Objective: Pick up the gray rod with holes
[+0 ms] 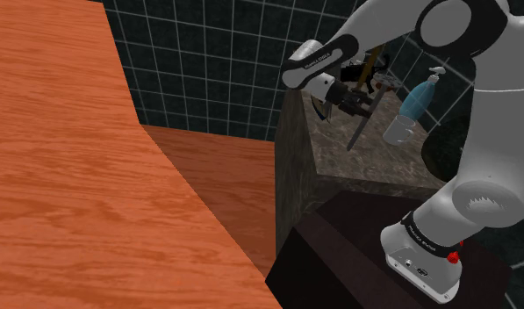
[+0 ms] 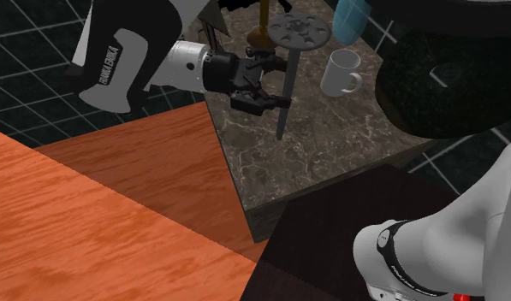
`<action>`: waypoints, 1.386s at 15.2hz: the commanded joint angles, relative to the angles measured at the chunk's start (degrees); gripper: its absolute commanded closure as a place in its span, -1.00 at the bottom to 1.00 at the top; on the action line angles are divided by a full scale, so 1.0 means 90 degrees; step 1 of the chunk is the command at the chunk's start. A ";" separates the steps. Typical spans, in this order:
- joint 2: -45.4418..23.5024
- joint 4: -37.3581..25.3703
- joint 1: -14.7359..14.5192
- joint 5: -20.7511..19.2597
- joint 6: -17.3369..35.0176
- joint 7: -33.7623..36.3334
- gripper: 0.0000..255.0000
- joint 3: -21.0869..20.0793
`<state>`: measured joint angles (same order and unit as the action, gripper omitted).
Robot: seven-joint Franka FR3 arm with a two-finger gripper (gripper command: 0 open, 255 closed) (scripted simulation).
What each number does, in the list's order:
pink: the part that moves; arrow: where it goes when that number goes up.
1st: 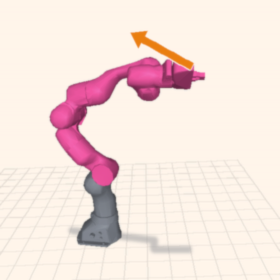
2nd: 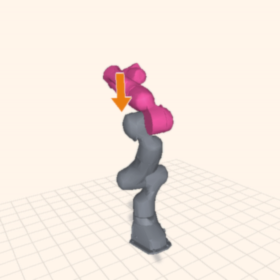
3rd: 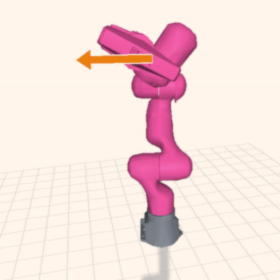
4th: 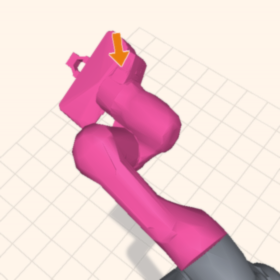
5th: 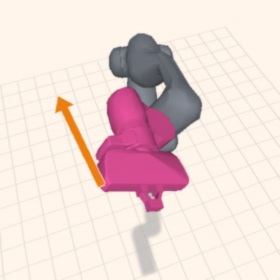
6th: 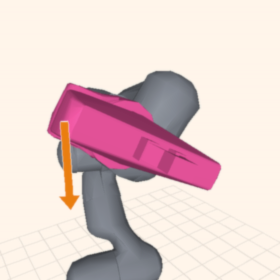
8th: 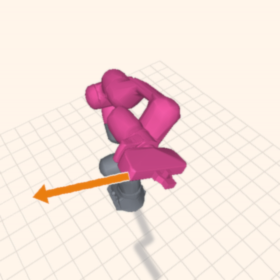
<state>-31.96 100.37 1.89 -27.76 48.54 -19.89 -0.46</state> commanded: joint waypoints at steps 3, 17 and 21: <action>-0.0263 0.0020 0.0003 0.0000 0.0120 0.0090 -1.00 0.0016; -0.0490 -0.0003 0.0013 0.0058 0.0307 0.0197 1.00 0.0022; -0.0296 0.0018 0.0004 0.0009 0.0149 0.0107 1.00 0.0016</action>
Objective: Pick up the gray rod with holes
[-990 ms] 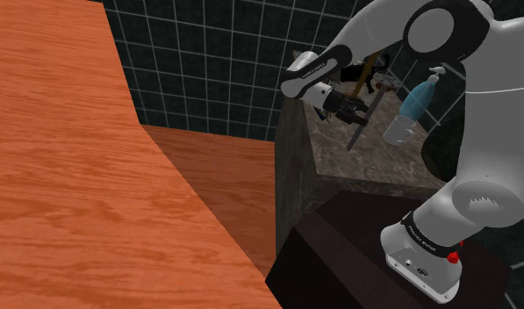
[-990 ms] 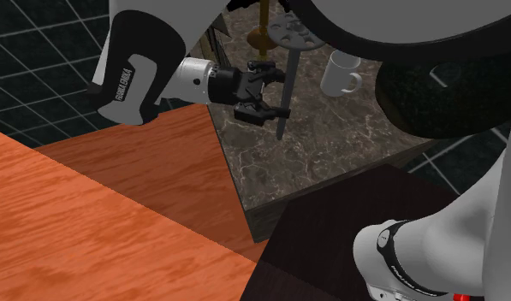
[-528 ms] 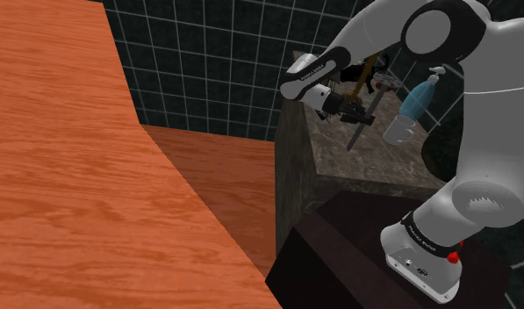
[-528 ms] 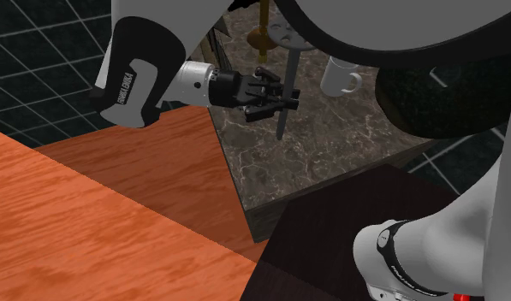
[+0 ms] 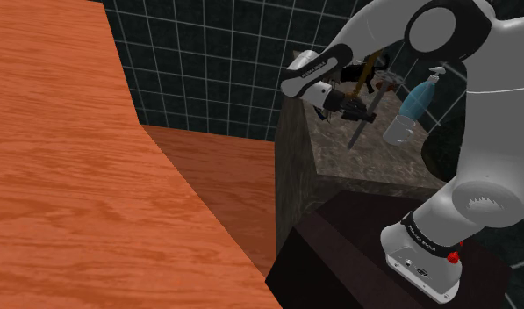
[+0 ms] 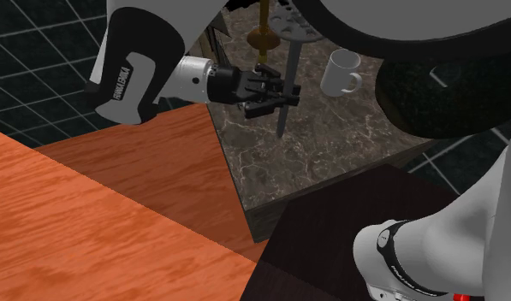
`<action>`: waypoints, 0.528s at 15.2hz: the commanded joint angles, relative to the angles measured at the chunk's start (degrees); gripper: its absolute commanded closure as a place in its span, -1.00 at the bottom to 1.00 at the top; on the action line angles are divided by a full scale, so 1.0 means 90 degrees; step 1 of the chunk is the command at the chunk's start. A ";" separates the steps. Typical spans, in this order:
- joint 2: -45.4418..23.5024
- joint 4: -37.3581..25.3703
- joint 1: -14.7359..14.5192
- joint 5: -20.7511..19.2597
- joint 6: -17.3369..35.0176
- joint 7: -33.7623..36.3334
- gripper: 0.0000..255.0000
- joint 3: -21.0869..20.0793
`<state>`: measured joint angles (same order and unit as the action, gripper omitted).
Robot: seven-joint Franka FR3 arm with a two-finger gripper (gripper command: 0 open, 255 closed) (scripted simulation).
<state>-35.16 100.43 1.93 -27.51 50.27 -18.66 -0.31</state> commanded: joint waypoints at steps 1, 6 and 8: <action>0.0117 0.0015 -0.0003 -0.0035 -0.0094 -0.0058 1.00 -0.0002; 0.0400 0.0013 -0.0017 -0.0127 -0.0352 -0.0217 1.00 -0.0011; 0.0507 0.0004 -0.0022 -0.0168 -0.0459 -0.0284 1.00 -0.0015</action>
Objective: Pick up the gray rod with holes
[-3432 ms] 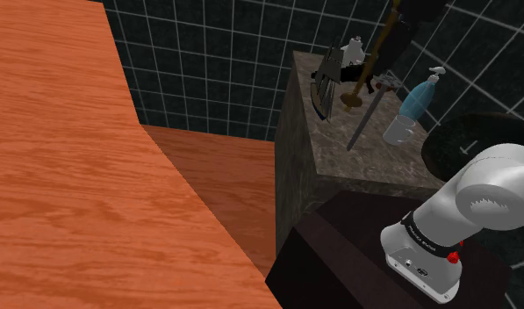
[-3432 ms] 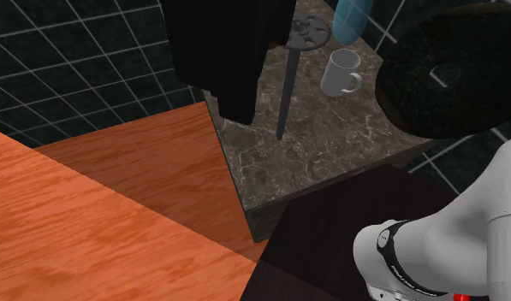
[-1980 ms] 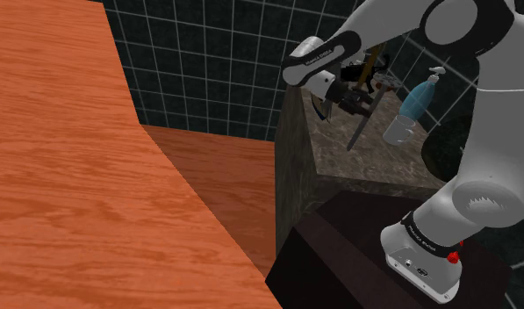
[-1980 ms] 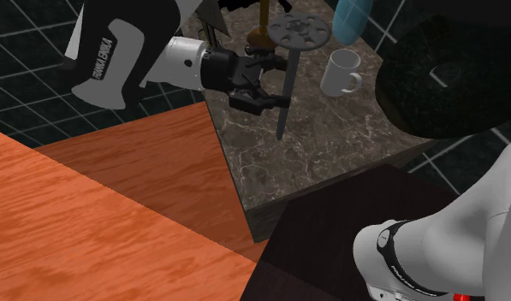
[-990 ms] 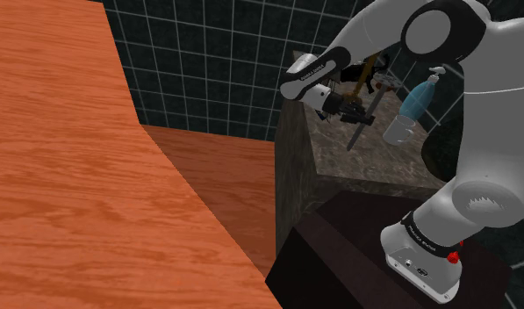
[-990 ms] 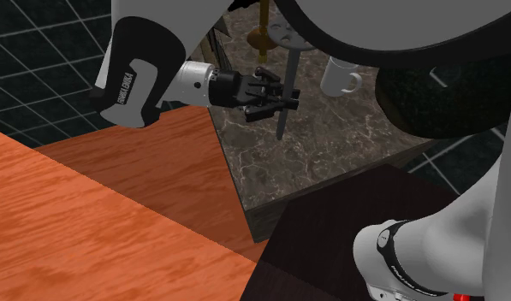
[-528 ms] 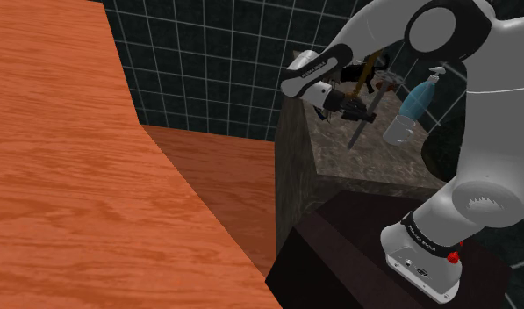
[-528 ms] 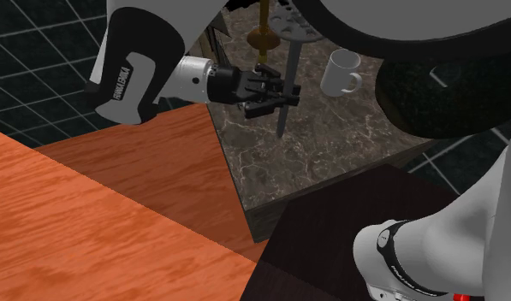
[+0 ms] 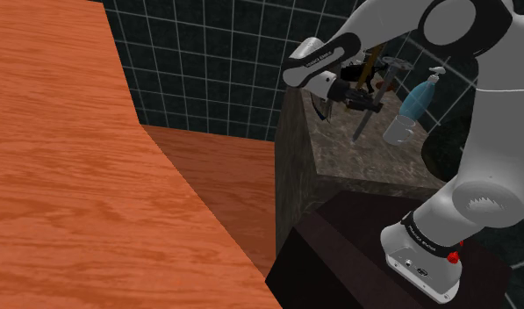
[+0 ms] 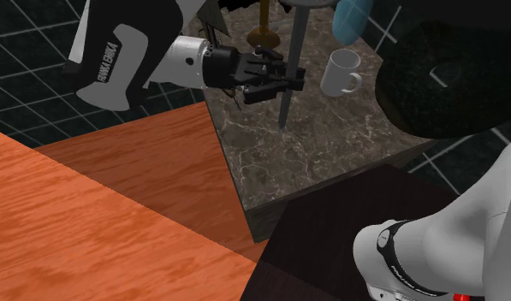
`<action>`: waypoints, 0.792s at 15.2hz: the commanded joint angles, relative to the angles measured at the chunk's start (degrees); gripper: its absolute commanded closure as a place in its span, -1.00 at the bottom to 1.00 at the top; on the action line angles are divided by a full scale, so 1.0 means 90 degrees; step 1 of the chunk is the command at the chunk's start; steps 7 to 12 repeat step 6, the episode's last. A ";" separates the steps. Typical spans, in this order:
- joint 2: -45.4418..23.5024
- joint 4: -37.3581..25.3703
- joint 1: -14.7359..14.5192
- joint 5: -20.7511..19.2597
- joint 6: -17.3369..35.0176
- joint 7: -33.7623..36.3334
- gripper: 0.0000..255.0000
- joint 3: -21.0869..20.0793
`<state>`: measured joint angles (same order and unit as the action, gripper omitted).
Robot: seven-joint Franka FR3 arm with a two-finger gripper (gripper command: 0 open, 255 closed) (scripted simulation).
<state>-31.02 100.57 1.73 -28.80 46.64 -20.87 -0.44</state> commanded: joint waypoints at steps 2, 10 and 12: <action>0.0151 -0.0027 -0.0006 -0.0070 -0.0163 -0.0110 1.00 -0.0005; 0.0260 -0.0048 -0.0012 -0.0120 -0.0280 -0.0188 1.00 -0.0010; 0.0260 -0.0048 -0.0012 -0.0120 -0.0280 -0.0188 1.00 -0.0010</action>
